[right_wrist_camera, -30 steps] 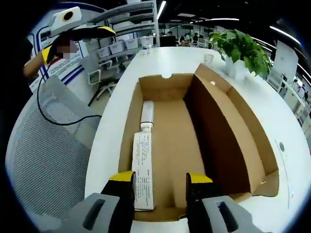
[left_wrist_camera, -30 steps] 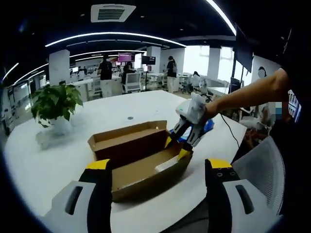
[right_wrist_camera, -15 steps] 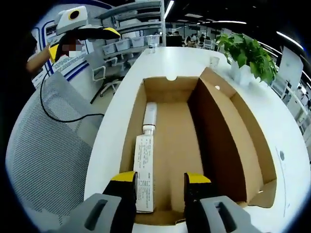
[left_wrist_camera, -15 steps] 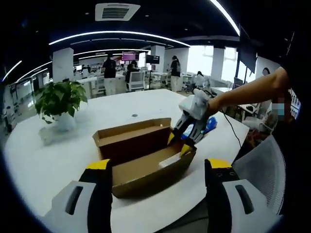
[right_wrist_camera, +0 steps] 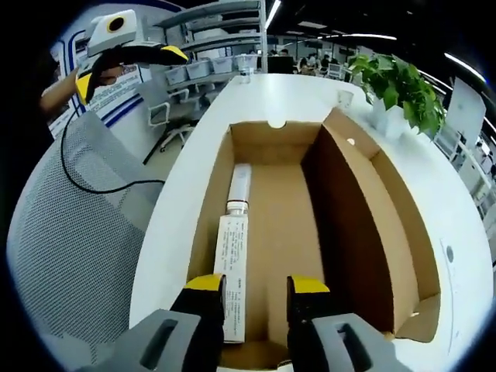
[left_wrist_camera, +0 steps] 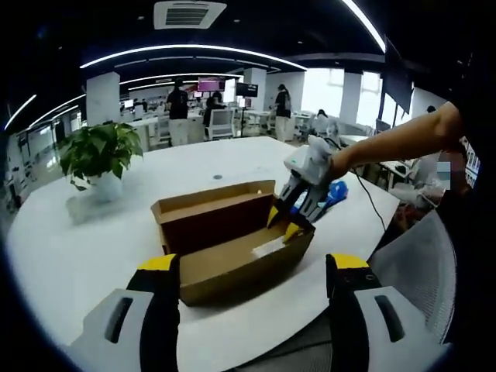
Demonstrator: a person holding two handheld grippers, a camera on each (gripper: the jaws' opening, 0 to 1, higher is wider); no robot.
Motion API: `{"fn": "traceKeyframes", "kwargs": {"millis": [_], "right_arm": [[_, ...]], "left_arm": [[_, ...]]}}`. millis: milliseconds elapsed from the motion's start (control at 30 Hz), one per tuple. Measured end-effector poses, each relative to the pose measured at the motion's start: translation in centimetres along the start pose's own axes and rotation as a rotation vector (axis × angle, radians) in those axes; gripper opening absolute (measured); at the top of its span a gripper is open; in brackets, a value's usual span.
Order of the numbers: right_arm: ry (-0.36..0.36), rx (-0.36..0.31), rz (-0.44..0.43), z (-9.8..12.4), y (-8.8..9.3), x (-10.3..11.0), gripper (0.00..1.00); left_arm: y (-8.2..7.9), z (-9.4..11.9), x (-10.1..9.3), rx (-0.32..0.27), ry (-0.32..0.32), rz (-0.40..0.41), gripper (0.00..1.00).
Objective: Operate the shoe box by opening the lid, removing the specified soft item, and placing it in the target area until the item is outside and the box remains undamaged.
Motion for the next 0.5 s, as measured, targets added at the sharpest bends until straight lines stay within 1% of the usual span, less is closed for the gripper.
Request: {"fn": "traceKeyframes", "kwargs": {"millis": [67, 133, 233, 300, 400, 433, 500], "right_arm": [[-0.007, 0.003, -0.004, 0.1, 0.0, 0.0, 0.26], [-0.044, -0.035, -0.037, 0.1, -0.2, 0.4, 0.27], [-0.059, -0.039, -0.038, 0.0, -0.2, 0.6, 0.29], [-0.073, -0.047, -0.053, -0.4, -0.3, 0.7, 0.29], [-0.081, -0.053, -0.076, -1.0, -0.3, 0.6, 0.28], [-0.079, -0.045, -0.074, -1.2, -0.3, 0.7, 0.28], [-0.084, -0.055, -0.075, -1.4, -0.5, 0.8, 0.27]], "left_arm": [[0.1, 0.0, 0.0, 0.005, -0.001, -0.003, 0.79], [0.2, 0.0, -0.1, 0.006, -0.002, -0.004, 0.79], [0.2, 0.0, 0.0, 0.005, -0.003, 0.001, 0.79], [0.3, 0.0, 0.0, 0.008, -0.003, 0.0, 0.79], [0.5, 0.0, 0.0, 0.014, -0.005, 0.0, 0.79], [0.5, 0.1, 0.0, 0.016, -0.006, 0.001, 0.79], [0.6, 0.1, 0.0, 0.02, -0.01, -0.003, 0.79]]}}
Point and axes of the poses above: the point that each gripper's makers call its tool centre point, and the gripper's own axes: z roughly backward along the fingers, x roughly to its left, y roughly out of its underside, the point moved 9 cm from there along z, roughly backward along the fingers, and after that the axes turned 7 degrees about -y, right-handed, at the moved point
